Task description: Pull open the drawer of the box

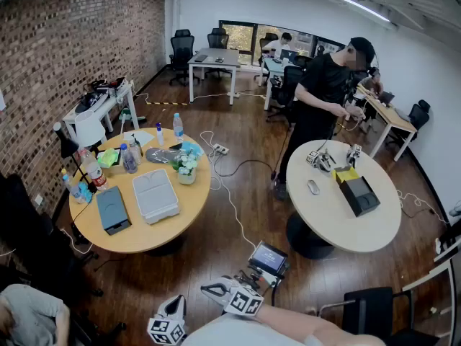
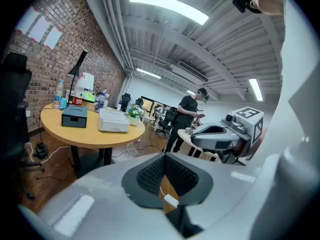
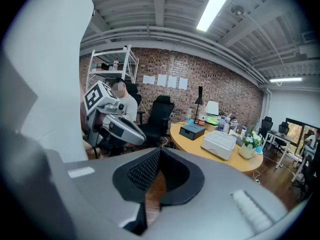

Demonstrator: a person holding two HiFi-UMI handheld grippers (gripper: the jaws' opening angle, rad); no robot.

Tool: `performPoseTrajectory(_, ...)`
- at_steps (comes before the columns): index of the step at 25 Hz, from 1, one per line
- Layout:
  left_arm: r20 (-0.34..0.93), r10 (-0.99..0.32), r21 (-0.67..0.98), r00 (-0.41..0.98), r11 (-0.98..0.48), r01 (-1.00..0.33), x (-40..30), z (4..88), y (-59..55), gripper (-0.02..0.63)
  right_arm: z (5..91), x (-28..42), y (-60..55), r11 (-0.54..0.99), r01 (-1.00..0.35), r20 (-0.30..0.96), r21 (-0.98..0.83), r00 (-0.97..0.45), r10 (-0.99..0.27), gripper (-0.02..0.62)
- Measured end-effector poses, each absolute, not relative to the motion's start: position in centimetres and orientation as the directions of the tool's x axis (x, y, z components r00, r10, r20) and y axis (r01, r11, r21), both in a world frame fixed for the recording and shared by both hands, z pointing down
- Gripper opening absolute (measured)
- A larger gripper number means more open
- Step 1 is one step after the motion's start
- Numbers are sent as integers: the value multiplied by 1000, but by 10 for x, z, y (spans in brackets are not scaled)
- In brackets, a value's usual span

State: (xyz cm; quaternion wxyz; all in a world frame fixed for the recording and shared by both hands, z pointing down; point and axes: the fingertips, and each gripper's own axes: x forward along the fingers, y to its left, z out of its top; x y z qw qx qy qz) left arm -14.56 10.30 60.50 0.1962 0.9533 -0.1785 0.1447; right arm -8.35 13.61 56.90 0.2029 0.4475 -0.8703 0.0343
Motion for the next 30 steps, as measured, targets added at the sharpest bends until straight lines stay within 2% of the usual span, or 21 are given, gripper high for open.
performPoseTrajectory(4, 378, -269, 311, 886, -865, -395, -124, 614, 87, 6, 570, -74, 116, 614, -779, 377, 126, -535, -756, 5)
performPoseTrajectory(12, 376, -236, 296, 896, -886, -357, -58, 615, 25, 6, 578, -6, 52, 607, -784, 410, 131, -515, -753, 5)
performPoseTrajectory(15, 389, -261, 312, 883, -865, -393, -45, 615, 6, 6, 583, 9, 33, 634, -765, 413, 117, -543, -731, 5)
performPoseTrajectory(21, 421, -308, 461, 853, -737, -494, -24, 635, -24, 6, 584, 44, 0, 675, -733, 412, 78, -593, -692, 5)
performPoseTrajectory(25, 456, -365, 462, 812, -683, -566, -12, 641, -51, 6, 578, 65, -27, 704, -707, 397, 68, -628, -669, 5)
performPoseTrajectory(30, 442, -426, 494, 789, -619, -611, 13, 631, -77, 6, 567, 85, -51, 751, -655, 396, 82, -670, -627, 5)
